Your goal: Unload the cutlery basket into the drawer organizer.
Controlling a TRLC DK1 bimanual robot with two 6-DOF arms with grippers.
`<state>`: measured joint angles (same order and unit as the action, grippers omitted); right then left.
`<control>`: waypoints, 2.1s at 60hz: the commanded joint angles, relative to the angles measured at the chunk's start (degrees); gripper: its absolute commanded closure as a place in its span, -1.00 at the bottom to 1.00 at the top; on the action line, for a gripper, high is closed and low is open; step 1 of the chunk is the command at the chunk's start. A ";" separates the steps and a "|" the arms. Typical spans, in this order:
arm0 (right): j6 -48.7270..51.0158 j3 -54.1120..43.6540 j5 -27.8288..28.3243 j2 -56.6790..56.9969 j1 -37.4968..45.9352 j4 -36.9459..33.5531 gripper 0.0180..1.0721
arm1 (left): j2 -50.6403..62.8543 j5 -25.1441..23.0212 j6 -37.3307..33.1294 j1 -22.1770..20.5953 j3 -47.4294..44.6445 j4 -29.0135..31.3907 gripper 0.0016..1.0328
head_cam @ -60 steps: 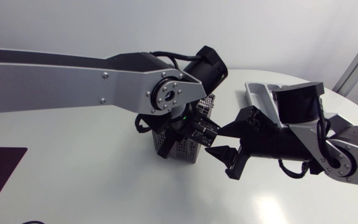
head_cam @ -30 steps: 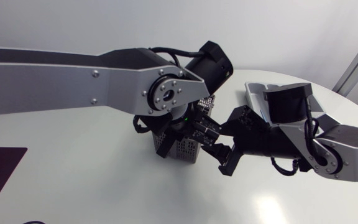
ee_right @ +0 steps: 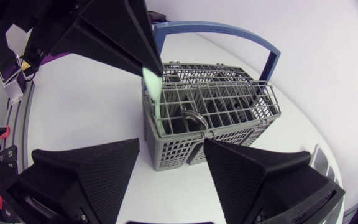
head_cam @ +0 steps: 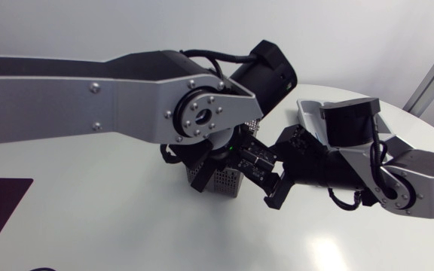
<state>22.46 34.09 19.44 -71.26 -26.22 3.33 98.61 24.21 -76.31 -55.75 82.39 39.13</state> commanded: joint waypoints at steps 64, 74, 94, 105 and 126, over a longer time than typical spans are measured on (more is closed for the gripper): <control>-0.84 -3.06 -3.80 13.78 -1.82 -3.51 -0.43 | -9.57 6.73 10.22 -6.13 8.84 7.45 0.74; 1.18 -5.26 -9.16 26.18 -2.52 -9.13 -0.43 | -6.94 5.85 22.35 -5.69 11.65 7.62 0.74; 2.59 -7.46 -19.44 36.46 -4.28 -12.03 -0.43 | 3.26 -6.28 50.39 -0.15 22.99 13.34 0.72; 2.68 -8.16 -27.44 36.90 -9.29 -8.96 -0.39 | 7.56 -20.60 61.11 5.65 30.73 17.64 0.72; 7.69 -8.69 -36.32 29.25 -15.09 1.50 -0.29 | 12.31 -36.34 70.16 9.16 37.05 25.46 0.72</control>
<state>28.23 26.98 -15.99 -40.27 -40.77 3.07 109.54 -10.11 -8.73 -47.20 116.55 62.85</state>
